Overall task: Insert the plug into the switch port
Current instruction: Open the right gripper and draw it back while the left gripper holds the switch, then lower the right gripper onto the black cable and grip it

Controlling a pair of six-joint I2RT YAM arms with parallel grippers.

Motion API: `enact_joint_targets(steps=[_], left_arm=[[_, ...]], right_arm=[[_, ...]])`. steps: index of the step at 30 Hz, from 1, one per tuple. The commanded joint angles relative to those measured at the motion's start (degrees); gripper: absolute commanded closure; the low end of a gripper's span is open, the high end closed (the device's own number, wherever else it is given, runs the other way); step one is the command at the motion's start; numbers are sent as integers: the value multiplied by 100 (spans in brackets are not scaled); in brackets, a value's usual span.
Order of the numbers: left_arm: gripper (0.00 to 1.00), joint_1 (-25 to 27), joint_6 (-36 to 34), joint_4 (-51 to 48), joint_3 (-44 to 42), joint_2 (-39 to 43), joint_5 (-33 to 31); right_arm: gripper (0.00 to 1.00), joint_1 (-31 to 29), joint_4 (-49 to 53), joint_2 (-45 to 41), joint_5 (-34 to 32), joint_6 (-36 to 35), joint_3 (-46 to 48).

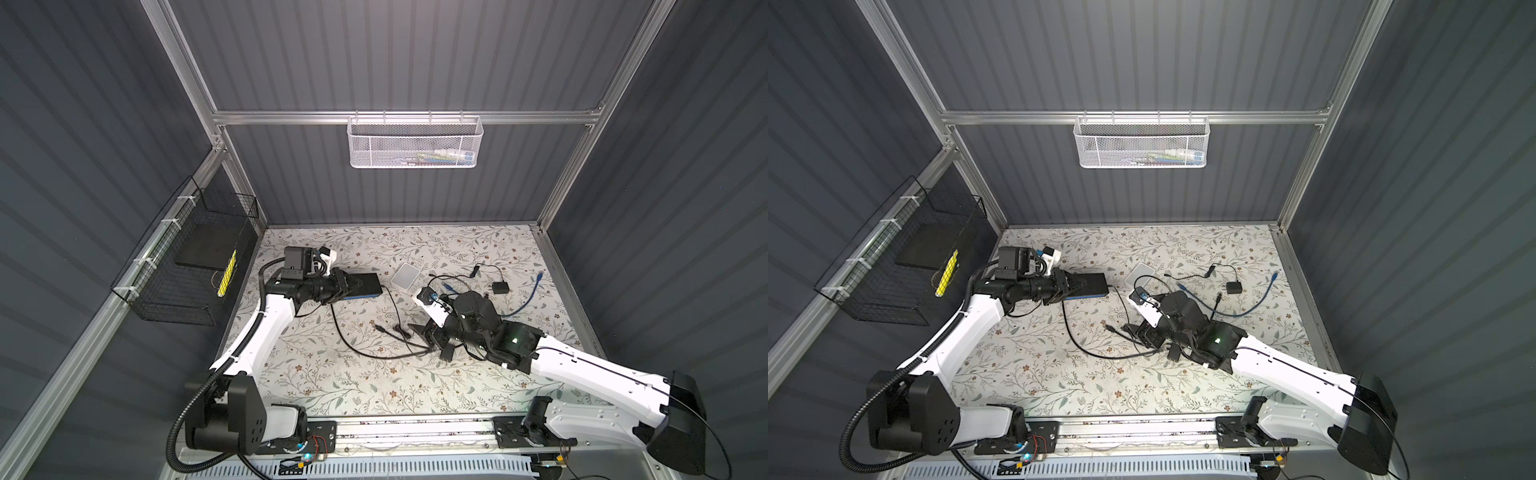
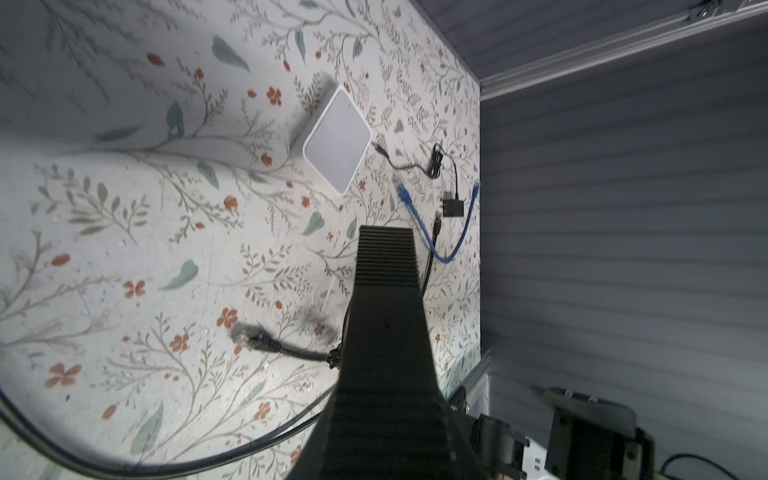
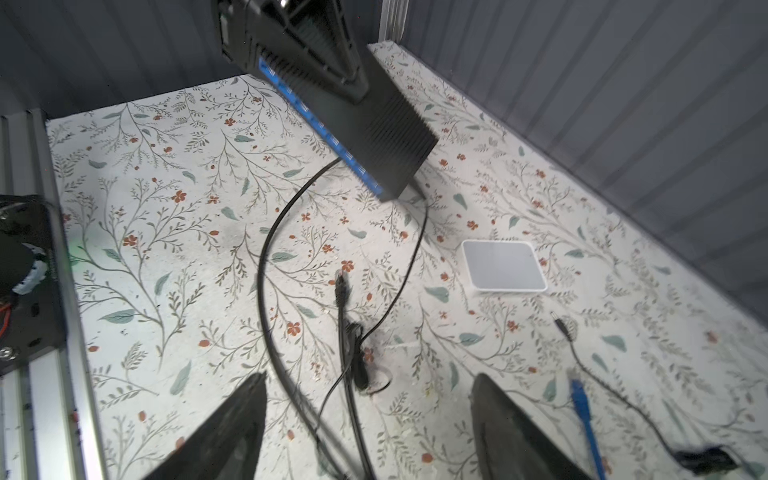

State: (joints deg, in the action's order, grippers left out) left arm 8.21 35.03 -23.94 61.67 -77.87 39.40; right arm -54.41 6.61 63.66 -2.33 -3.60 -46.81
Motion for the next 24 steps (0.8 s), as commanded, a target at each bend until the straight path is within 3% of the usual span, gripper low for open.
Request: enact_joint_targets(steps=[1,6,11,15,20,24], left_arm=[[100,-123,455,567,498,-275,-214],[100,-170,639,547,967,-526,-325],[100,-170,943,787,841,-528,-279],[100,-196,1031,827,666,-349,-533],[100,-231,839,540,723,-274,-1247],[100,-311,710,575,653,-250,-1472]], right_arm=[[25,-169,-82,261,-29,907,18],[28,-256,10,1095,-161,1206,-398],[30,-471,-567,2288,-67,1082,-850],[30,-525,-546,3377,117,895,-1712],[25,-588,-544,4607,-104,696,-2827],[24,-590,-700,5382,-218,603,-3646]])
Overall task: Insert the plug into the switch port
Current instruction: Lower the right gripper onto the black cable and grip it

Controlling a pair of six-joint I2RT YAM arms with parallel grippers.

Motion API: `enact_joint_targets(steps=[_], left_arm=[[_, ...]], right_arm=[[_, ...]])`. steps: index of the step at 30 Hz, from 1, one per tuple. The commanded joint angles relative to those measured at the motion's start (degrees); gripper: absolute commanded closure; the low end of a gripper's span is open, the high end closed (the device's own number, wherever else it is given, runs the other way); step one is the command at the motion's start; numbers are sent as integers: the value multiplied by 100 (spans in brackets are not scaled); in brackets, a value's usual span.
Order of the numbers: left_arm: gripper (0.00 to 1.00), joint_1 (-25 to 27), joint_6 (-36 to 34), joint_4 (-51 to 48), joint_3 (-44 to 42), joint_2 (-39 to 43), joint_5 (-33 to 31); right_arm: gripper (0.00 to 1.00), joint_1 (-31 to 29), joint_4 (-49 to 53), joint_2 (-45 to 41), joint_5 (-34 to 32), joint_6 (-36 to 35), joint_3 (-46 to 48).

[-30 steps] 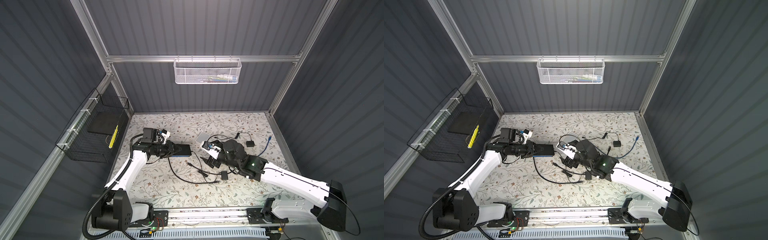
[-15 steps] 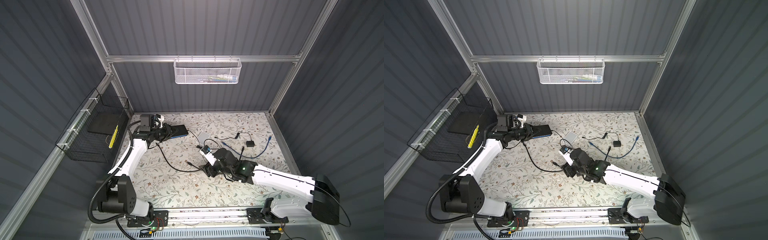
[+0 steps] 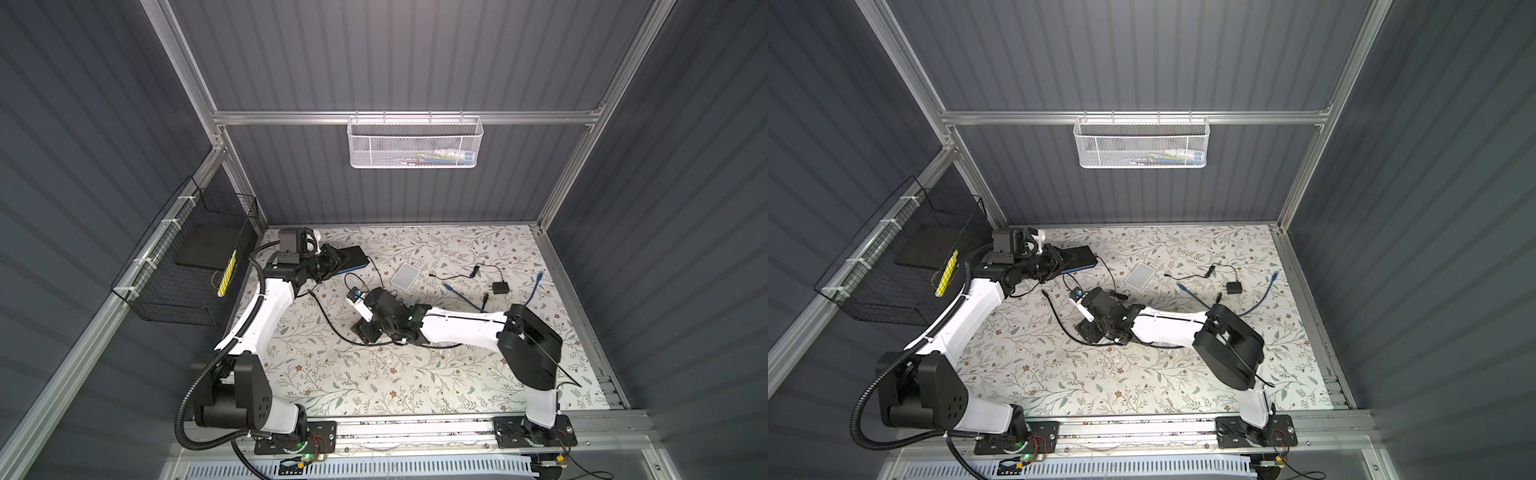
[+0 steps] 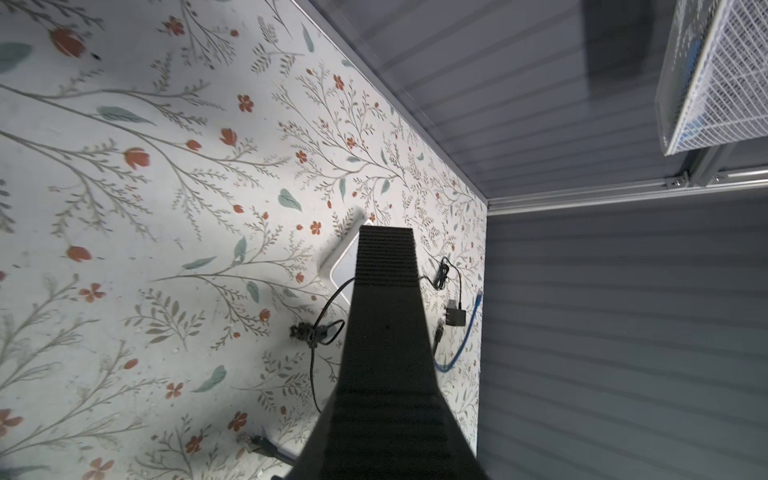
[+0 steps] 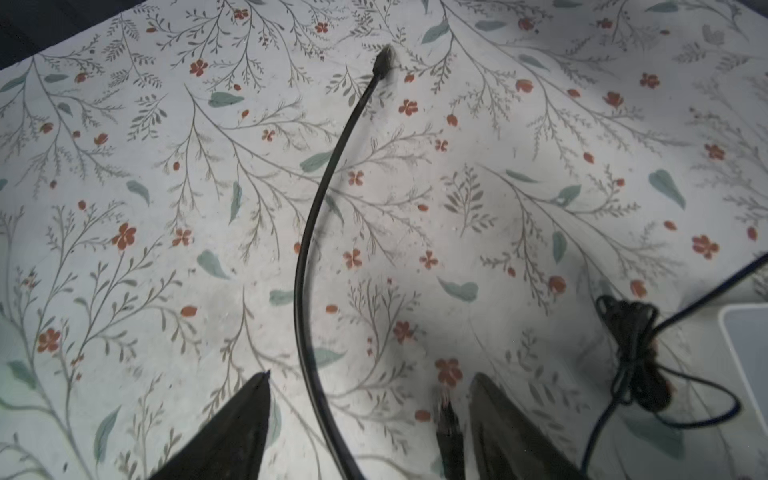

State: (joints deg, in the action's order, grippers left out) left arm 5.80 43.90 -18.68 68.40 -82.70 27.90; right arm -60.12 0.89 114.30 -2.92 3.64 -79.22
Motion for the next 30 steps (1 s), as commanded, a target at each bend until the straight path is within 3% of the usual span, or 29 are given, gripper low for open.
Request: enact_joint_targets(steps=[1,8,18,30], left_arm=[[100,-71,-212,10,-10,235,-402],[100,-239,-357,-34,162,45,-705],[100,-470,-406,192,314,-379,-337],[100,-609,-424,291,77,-7,-50]], right_arm=[[24,-22,-170,480,-169,-78,-575],[26,-173,-498,1252,-282,456,-1347],[27,-335,-195,2146,160,1119,-2335],[26,-649,-505,1284,200,1103,-965]])
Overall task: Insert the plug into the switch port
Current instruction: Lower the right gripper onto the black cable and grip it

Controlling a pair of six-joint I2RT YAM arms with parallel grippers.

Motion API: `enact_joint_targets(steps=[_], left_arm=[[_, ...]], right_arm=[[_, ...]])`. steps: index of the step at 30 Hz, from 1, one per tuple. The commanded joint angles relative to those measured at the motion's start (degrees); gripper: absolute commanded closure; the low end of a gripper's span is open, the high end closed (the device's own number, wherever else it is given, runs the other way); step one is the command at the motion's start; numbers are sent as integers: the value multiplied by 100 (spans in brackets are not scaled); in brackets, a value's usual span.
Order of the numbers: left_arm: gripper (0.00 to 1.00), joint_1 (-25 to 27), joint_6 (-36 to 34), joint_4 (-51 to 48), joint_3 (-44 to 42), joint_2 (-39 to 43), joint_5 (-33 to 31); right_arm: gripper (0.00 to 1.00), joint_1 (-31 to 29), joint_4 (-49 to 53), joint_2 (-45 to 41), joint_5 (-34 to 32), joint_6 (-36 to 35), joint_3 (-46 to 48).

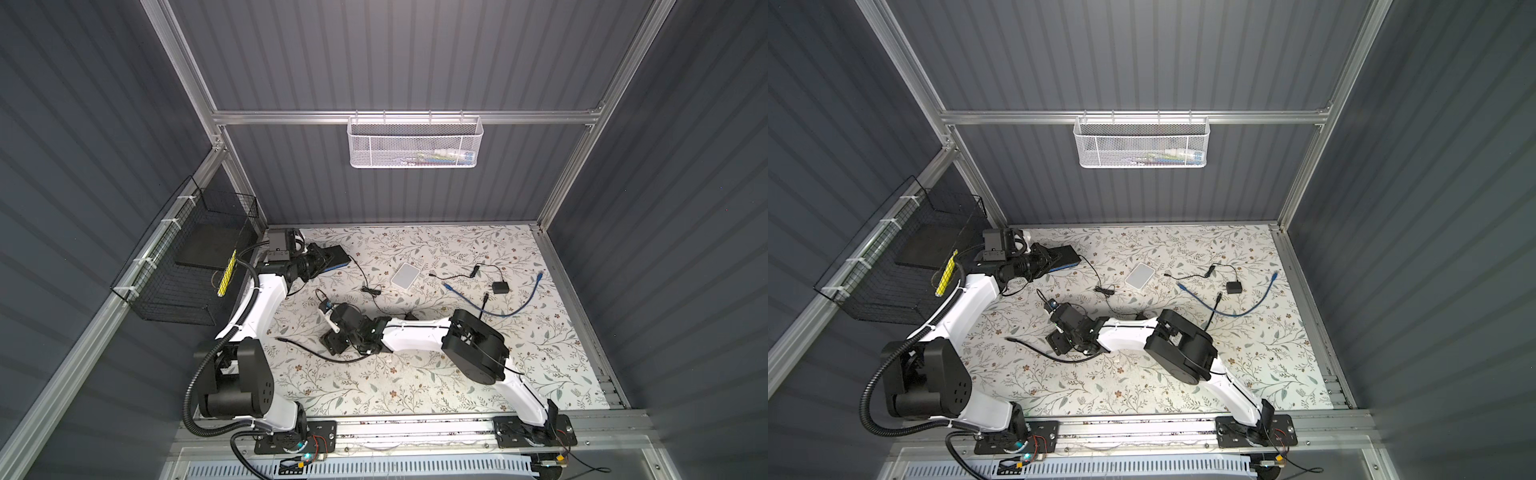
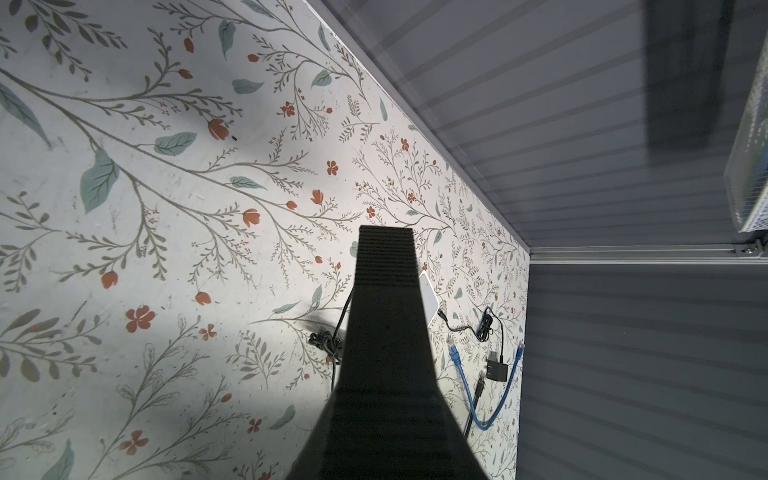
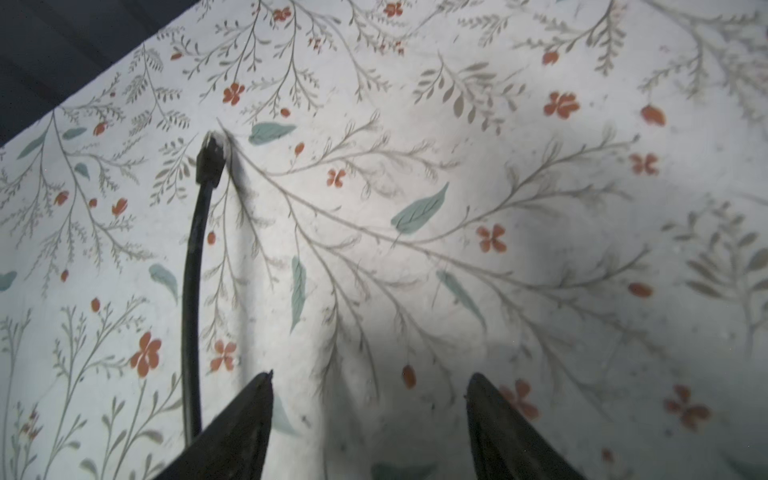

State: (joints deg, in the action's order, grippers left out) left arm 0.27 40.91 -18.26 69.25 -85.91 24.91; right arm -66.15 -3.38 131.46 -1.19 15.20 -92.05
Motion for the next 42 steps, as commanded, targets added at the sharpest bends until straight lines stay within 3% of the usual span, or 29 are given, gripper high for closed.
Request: enact_joint_targets(steps=[1,7,12,19,30,34,42], left_arm=[[100,-55,-92,302,-48,343,294],[100,-63,-75,249,-89,487,478],[100,-62,106,432,-434,786,500],[100,-62,216,482,-694,993,453],[100,-62,110,273,-553,1010,436],[100,-62,111,296,-508,972,431],[100,-62,310,651,-448,804,480]], right_arm=[[26,-45,-74,-596,69,-195,487],[25,-78,221,-1403,727,-1319,1219],[25,-125,372,-1239,1223,-1791,1086],[25,-211,405,-616,1641,-1841,469],[28,-218,790,165,1543,-1863,-463],[35,-216,809,288,1490,-1832,-515],[75,-216,607,-61,1537,-1792,-22]])
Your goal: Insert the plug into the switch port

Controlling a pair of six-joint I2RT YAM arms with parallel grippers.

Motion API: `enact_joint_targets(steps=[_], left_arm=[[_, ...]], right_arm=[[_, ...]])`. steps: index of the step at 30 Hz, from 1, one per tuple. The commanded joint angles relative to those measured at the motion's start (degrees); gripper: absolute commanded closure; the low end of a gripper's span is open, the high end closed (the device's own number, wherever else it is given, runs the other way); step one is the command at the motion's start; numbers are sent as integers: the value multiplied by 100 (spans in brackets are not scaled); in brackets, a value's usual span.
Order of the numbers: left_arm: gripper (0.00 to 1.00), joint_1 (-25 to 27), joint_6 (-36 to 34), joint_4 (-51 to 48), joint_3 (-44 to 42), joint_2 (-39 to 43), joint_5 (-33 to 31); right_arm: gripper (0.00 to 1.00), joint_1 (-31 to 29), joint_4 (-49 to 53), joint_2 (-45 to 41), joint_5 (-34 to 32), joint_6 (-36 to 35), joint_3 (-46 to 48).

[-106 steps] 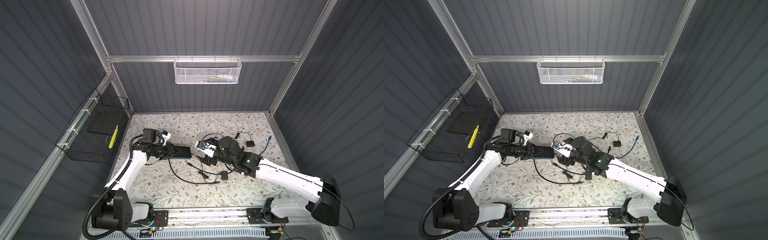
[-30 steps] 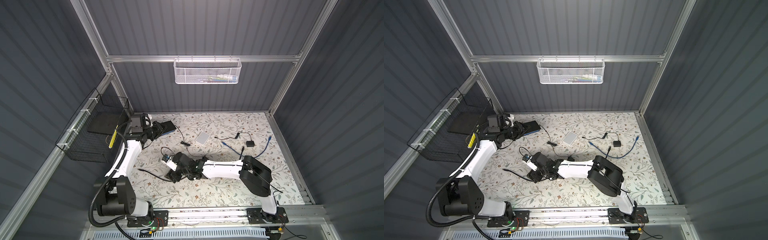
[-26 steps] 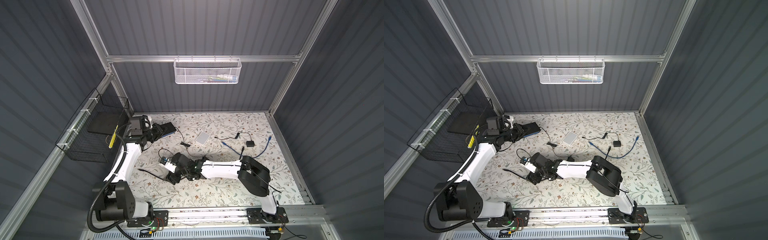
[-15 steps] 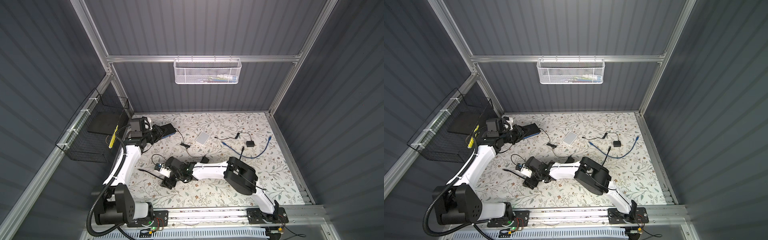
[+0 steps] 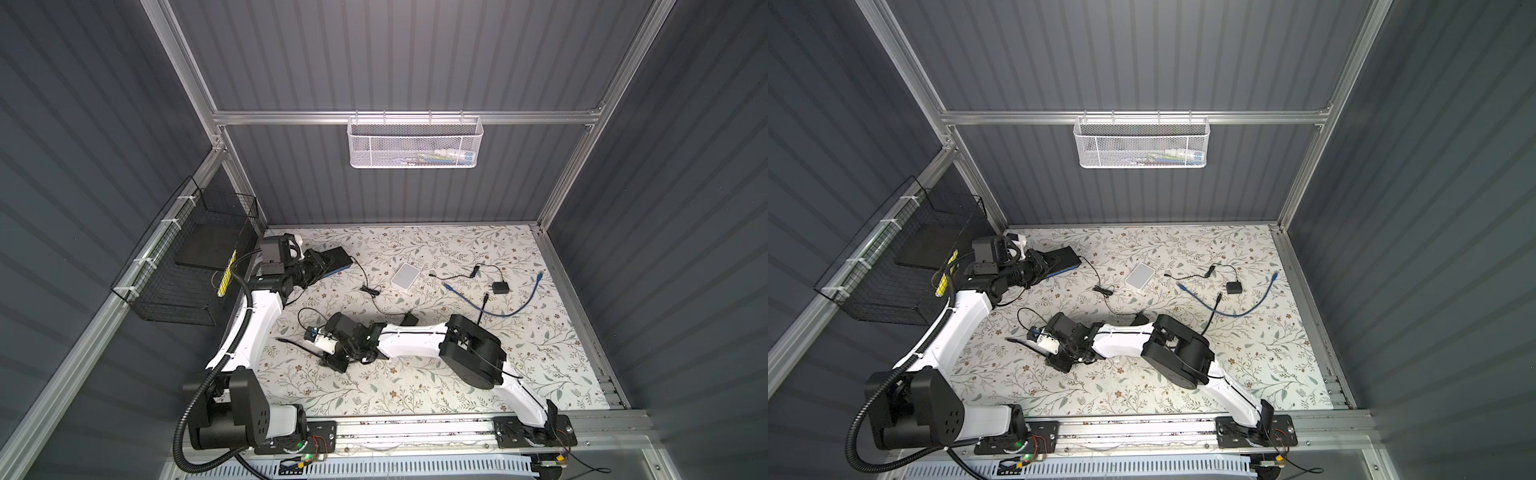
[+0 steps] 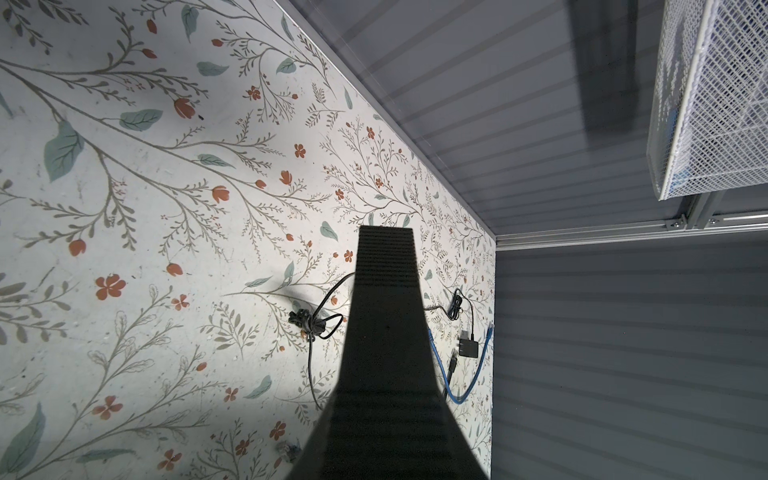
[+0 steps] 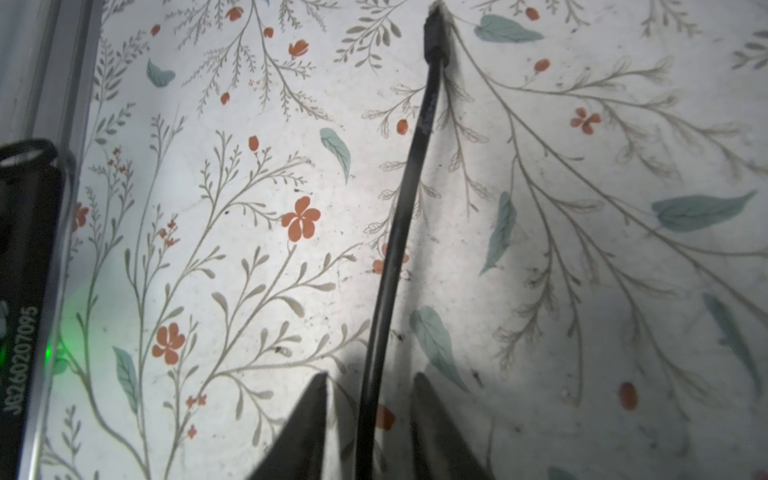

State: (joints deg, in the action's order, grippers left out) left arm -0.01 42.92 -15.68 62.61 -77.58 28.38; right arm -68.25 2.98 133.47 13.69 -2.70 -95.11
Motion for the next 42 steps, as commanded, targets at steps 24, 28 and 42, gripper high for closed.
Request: enact_joint_targets(steps=[24,28,42], left_arm=[[100,-34,955,1208,-55,71,269],[100,-34,947,1176,-191,120,205],[100,-34,1068,1153,-697,507,148]], right_arm=[[94,387,131,-5024,650,33,3096],[94,504,676,-5454,217,-135,2984],[96,1513,1826,-6775,-1141,-631,4306]])
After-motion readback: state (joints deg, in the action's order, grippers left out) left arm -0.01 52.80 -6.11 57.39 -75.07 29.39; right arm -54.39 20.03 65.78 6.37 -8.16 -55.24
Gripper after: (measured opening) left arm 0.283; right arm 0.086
